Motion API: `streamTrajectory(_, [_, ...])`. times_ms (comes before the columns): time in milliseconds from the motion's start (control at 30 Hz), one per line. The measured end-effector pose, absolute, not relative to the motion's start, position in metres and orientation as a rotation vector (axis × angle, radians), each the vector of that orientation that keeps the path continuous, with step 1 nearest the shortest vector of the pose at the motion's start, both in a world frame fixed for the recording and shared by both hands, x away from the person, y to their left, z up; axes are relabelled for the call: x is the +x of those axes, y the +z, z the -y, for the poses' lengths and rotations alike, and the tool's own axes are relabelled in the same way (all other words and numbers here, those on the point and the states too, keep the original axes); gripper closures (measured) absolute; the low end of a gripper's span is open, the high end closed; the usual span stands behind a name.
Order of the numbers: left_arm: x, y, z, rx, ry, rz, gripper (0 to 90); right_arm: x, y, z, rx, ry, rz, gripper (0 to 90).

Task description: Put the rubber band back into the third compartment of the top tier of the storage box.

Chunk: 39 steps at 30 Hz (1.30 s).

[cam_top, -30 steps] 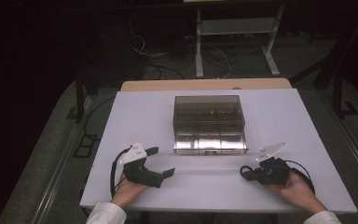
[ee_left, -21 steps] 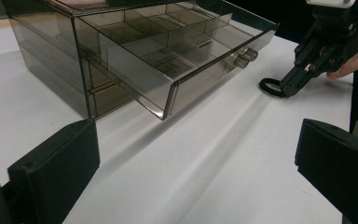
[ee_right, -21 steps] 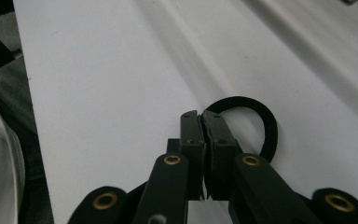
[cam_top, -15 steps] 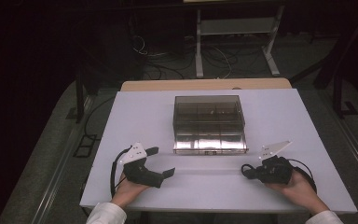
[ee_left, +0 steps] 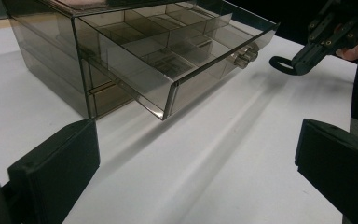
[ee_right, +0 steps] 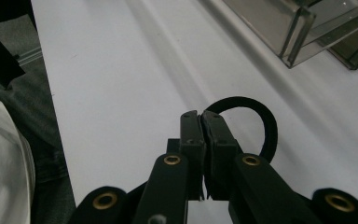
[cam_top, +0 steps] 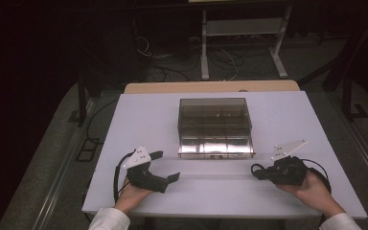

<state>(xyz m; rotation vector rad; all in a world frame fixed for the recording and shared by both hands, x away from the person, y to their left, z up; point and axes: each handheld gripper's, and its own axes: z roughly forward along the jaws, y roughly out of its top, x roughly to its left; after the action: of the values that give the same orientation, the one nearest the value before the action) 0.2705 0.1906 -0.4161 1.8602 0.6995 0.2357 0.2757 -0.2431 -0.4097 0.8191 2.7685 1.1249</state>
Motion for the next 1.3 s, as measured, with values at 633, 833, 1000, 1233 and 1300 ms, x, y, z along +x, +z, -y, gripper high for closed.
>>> streamTrajectory(633, [0.271,-0.416,-0.19,1.86,0.236,-0.7,0.0,0.274,-0.389,0.245,0.794,1.122,-2.752,86.2])
streamTrajectory(833, [0.271,-0.416,-0.19,1.859,0.236,-0.702,0.0,0.274,-0.383,0.246,0.786,1.118,-2.748,86.2])
streamTrajectory(1000, [0.271,-0.416,-0.19,1.859,0.236,-0.703,0.0,0.274,-0.378,0.247,0.778,1.111,-2.746,86.2])
streamTrajectory(1233, [0.271,-0.416,-0.19,1.861,0.234,-0.702,0.0,0.275,-0.37,0.246,0.765,1.107,-2.739,86.2])
streamTrajectory(1300, [0.271,-0.416,-0.19,1.859,0.234,-0.702,0.0,0.275,-0.368,0.246,0.758,1.106,-2.737,86.2])
